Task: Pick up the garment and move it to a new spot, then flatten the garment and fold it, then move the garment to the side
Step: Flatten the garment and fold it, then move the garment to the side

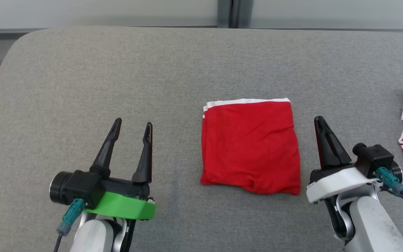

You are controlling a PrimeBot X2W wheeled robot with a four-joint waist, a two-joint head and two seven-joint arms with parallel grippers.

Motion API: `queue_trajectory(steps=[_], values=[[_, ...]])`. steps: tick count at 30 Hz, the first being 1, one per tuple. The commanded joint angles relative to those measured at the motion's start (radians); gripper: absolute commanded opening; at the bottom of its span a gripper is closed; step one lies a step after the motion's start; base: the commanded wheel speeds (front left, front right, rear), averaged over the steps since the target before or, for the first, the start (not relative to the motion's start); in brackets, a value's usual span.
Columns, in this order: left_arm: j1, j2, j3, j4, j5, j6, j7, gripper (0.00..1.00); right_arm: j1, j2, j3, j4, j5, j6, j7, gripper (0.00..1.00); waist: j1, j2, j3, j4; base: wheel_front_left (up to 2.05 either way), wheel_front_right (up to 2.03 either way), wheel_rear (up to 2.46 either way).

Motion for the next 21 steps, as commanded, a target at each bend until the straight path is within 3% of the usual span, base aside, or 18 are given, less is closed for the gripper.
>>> queue_trajectory(steps=[1, 9, 10, 11, 12, 21], values=[[0.014, 0.002, 0.009, -0.002, 0.008, -0.003, 0.001, 1.00, 0.026, 0.000, -0.003, -0.018, 0.002, -0.002, -0.002, 0.00, 0.0000, 0.0000, -0.034, -0.045, 0.00, 0.00, 0.00], [0.042, 0.002, 0.025, 0.028, 0.018, -0.009, 0.001, 1.00, 0.094, 0.012, -0.024, -0.067, 0.013, -0.002, -0.002, 0.00, 0.0000, 0.0000, -0.058, -0.084, 0.00, 0.00, 0.00], [0.044, 0.002, 0.025, 0.034, 0.020, -0.010, 0.001, 1.00, 0.096, 0.016, -0.037, -0.074, 0.011, -0.002, -0.002, 0.31, 0.0000, 0.0000, -0.059, -0.087, 0.00, 0.00, 0.00], [0.046, 0.002, 0.025, 0.037, 0.021, -0.011, 0.001, 1.00, 0.100, 0.020, -0.044, -0.077, 0.008, -0.002, -0.002, 0.79, 0.0000, 0.0000, -0.060, -0.089, 0.00, 0.00, 0.00], [0.050, 0.002, 0.024, 0.042, 0.021, -0.012, 0.001, 1.00, 0.108, 0.026, -0.048, -0.076, 0.006, -0.002, -0.002, 1.00, 0.0000, 0.0000, -0.062, -0.090, 0.00, 0.00, 0.00], [0.067, 0.002, 0.011, 0.060, 0.020, -0.013, 0.001, 1.00, 0.124, 0.037, -0.056, -0.084, -0.010, -0.002, -0.002, 1.00, 0.0000, 0.0000, -0.067, -0.089, 0.00, 0.00, 0.00]])
